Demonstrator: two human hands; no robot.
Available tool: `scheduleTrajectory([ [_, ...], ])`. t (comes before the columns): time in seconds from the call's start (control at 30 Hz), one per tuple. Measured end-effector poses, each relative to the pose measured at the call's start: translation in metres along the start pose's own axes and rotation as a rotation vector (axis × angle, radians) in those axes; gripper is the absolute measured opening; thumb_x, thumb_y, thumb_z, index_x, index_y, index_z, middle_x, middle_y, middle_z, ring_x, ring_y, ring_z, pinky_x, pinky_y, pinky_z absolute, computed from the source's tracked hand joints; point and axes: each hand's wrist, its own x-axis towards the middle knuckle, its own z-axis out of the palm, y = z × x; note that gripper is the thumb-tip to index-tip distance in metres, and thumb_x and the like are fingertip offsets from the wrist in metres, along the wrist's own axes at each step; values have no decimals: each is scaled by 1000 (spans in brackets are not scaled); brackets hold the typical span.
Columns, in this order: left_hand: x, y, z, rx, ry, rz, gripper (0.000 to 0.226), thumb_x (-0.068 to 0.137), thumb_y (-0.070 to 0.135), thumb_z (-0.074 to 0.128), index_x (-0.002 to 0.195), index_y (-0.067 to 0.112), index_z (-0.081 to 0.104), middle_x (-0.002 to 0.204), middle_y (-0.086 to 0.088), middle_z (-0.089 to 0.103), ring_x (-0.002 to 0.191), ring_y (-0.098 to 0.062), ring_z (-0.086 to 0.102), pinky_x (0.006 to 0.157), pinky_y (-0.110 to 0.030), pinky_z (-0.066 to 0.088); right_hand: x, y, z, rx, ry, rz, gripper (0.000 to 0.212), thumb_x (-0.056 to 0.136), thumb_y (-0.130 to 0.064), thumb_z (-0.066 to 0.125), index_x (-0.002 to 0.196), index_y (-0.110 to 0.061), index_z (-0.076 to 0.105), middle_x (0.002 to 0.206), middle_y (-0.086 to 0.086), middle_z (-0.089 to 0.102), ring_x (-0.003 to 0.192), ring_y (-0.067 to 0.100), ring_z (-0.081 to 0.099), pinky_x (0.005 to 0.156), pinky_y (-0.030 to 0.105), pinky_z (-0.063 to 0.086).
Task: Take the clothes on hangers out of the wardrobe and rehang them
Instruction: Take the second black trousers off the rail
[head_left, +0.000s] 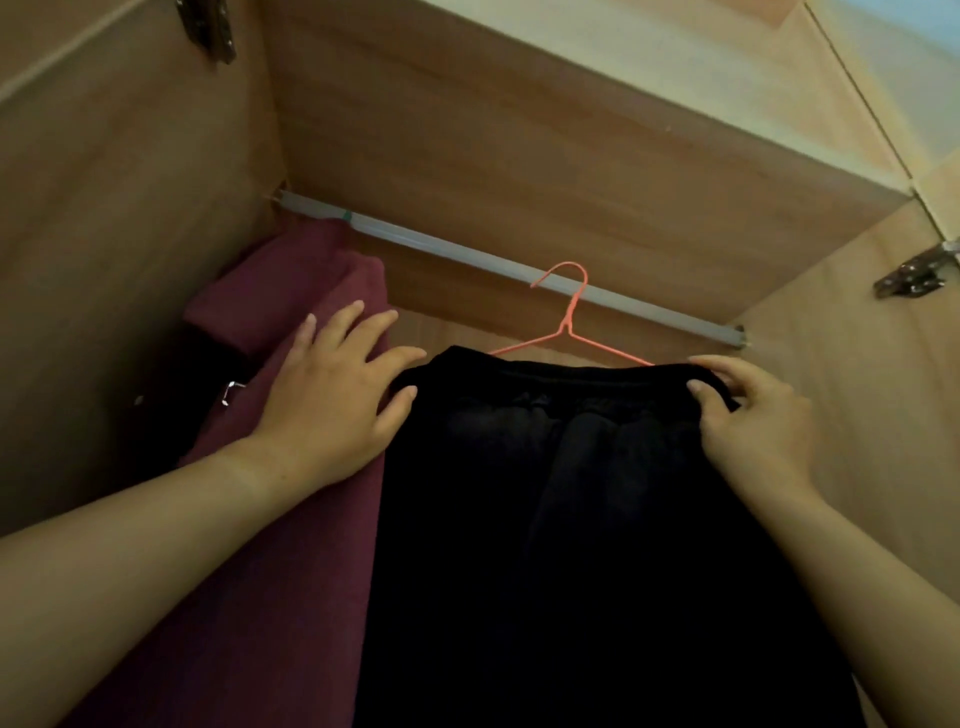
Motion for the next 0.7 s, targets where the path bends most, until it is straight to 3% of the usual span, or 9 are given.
scheduleTrajectory([
  [0.1,-11,28,1,-18,-54,81,52,84,45,33,122,23,60,135,-9,52,131,-30,41,106,-57,27,-23,15,-29,77,-5,24,20,82,-18,66,98,-31,69,85,-3,68,75,18,63,74,32,50],
  [0.2,-17,59,5,-117,-118,152,53,84,47,31,124,25,57,135,-5,51,129,-26,44,107,-51,31,-42,35,-60,130,-10,67,23,81,-26,65,92,-46,65,80,-8,67,68,14,62,69,30,50],
  [0.3,-14,91,9,-256,-115,98,55,84,50,29,125,25,55,134,-4,51,126,-25,45,105,-50,36,-59,47,-95,160,-7,105,31,84,-17,66,86,-47,63,78,-3,65,60,5,58,64,13,45],
  [0.37,-9,108,13,-335,-117,49,55,84,51,30,127,24,52,134,-4,50,125,-26,45,103,-47,38,-71,54,-117,174,-16,123,30,85,-14,66,88,-44,65,80,0,66,64,6,59,67,10,46],
  [0.47,-8,126,20,-398,-161,7,51,90,50,32,134,28,44,136,-2,46,123,-27,45,98,-44,41,-89,63,-143,171,-45,178,24,85,-19,66,97,-40,67,86,0,69,75,15,64,77,24,51],
  [0.6,-35,135,27,-406,-396,24,45,93,56,23,135,43,33,121,2,50,109,-25,54,80,-39,48,-117,63,-166,146,-68,179,30,83,-16,68,95,-44,65,88,-6,69,81,6,64,76,10,47],
  [0.7,-74,136,20,-430,-400,54,49,89,65,19,121,40,46,103,1,52,97,-28,58,70,-34,45,-144,60,-175,123,-159,194,37,83,-12,68,95,-46,62,93,-11,69,83,-6,61,79,9,44],
])
